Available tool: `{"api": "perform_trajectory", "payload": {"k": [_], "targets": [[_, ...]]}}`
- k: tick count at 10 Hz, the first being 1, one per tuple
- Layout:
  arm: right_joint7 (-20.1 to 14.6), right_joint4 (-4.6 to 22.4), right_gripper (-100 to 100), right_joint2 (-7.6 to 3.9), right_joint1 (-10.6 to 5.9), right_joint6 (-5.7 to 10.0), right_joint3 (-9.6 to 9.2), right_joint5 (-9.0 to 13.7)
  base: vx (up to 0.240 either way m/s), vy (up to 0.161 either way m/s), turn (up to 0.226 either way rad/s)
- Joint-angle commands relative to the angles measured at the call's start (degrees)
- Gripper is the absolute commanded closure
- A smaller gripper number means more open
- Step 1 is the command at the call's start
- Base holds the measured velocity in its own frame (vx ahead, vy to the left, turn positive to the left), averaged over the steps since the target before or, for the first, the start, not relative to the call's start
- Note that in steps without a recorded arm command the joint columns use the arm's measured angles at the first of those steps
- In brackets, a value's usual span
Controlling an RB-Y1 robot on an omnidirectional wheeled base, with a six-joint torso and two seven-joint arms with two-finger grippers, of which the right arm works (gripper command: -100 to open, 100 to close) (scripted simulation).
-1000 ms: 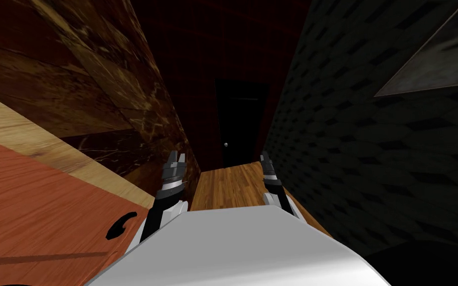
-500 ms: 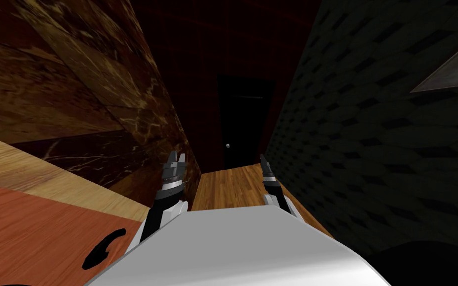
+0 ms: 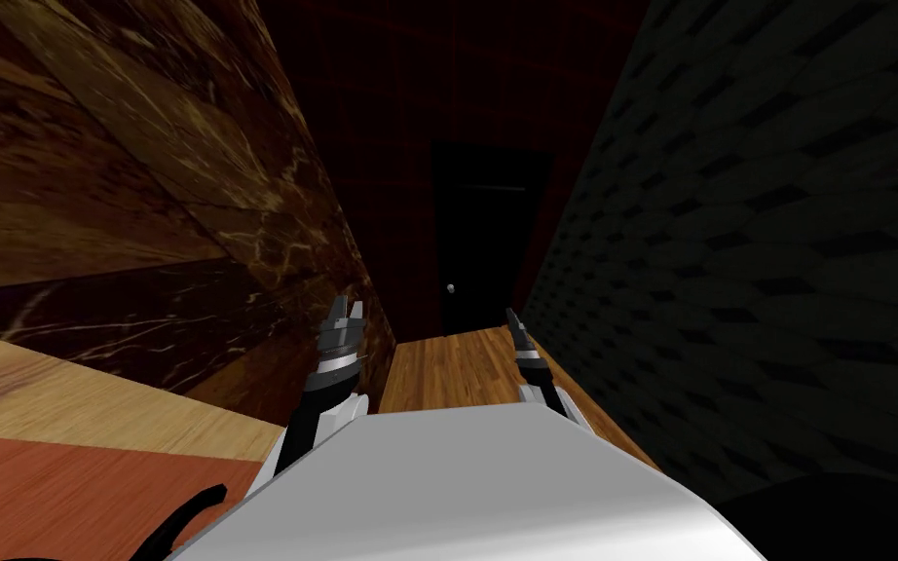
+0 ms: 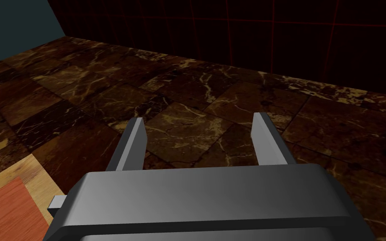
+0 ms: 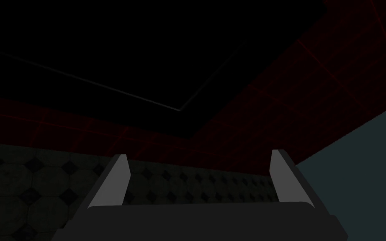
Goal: Pull the door open
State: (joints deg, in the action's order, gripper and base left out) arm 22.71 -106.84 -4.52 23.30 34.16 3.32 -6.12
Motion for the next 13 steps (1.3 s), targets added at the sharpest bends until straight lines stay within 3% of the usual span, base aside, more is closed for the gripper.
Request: {"api": "perform_trajectory", "payload": {"k": [1,2,13], "targets": [[1.5,1.6,-100,-0.25,-0.22,0.58,0.43,-0.6,0.084,0.071,0.03],[3.3,3.8,-100,-0.46,-0.47,1.39,0.93,-1.4,0.137,0.077,0.039],[14.4,17.0,-100,-1.41,-2.02,6.35,3.99,-6.4,0.122,0.06,0.03]]}}
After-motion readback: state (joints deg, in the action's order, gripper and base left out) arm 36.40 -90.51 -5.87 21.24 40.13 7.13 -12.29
